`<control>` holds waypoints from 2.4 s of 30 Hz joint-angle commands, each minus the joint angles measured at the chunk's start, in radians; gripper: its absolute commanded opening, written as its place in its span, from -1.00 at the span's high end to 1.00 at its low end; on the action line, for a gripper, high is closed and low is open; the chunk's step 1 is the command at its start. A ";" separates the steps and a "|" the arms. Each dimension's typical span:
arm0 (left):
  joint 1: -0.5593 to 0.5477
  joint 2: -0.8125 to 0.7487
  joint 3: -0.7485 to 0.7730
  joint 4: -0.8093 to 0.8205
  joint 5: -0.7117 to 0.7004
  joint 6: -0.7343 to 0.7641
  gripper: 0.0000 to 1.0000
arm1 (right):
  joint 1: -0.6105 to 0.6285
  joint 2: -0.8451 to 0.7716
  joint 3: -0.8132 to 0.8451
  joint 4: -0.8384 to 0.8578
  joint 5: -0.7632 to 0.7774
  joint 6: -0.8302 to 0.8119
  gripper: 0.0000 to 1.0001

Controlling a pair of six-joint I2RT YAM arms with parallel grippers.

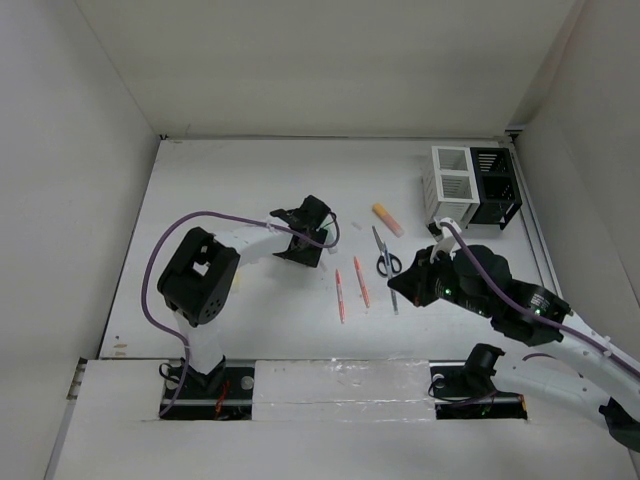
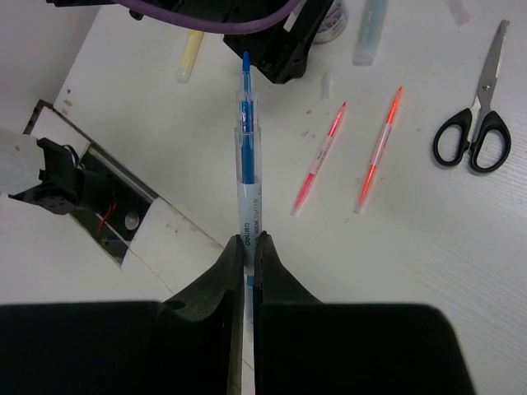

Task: Sort the stationery into containers
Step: Pick up the pen cap from the center of the board, then close the pen cap on the pen.

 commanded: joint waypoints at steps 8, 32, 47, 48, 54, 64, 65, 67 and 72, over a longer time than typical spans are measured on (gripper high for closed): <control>0.025 0.011 -0.059 -0.012 0.047 -0.007 0.05 | 0.007 -0.006 0.005 0.054 -0.017 -0.015 1.00; 0.025 0.056 -0.077 -0.058 0.080 -0.064 0.90 | 0.007 -0.005 0.005 0.063 -0.026 -0.025 1.00; 0.025 0.001 -0.054 -0.136 0.061 -0.157 1.00 | 0.007 0.014 0.005 0.063 -0.026 -0.025 1.00; 0.025 -0.024 -0.054 -0.151 0.060 -0.166 1.00 | 0.007 0.014 0.005 0.063 -0.026 -0.025 1.00; 0.016 -0.199 0.067 -0.228 0.038 -0.199 1.00 | 0.007 0.026 0.005 0.063 0.008 -0.014 1.00; 0.016 -0.372 0.289 -0.127 -0.055 -0.289 1.00 | 0.007 0.074 -0.079 0.262 0.051 0.061 1.00; 0.016 -0.401 0.289 -0.085 -0.036 -0.298 1.00 | 0.007 0.086 -0.090 0.346 -0.020 0.061 1.00; 0.025 -0.516 0.204 0.115 0.037 -0.278 1.00 | 0.007 0.133 -0.131 0.447 -0.094 0.073 1.00; 0.048 -0.659 0.113 0.292 0.157 -0.278 1.00 | 0.007 0.258 -0.113 0.651 -0.291 0.106 1.00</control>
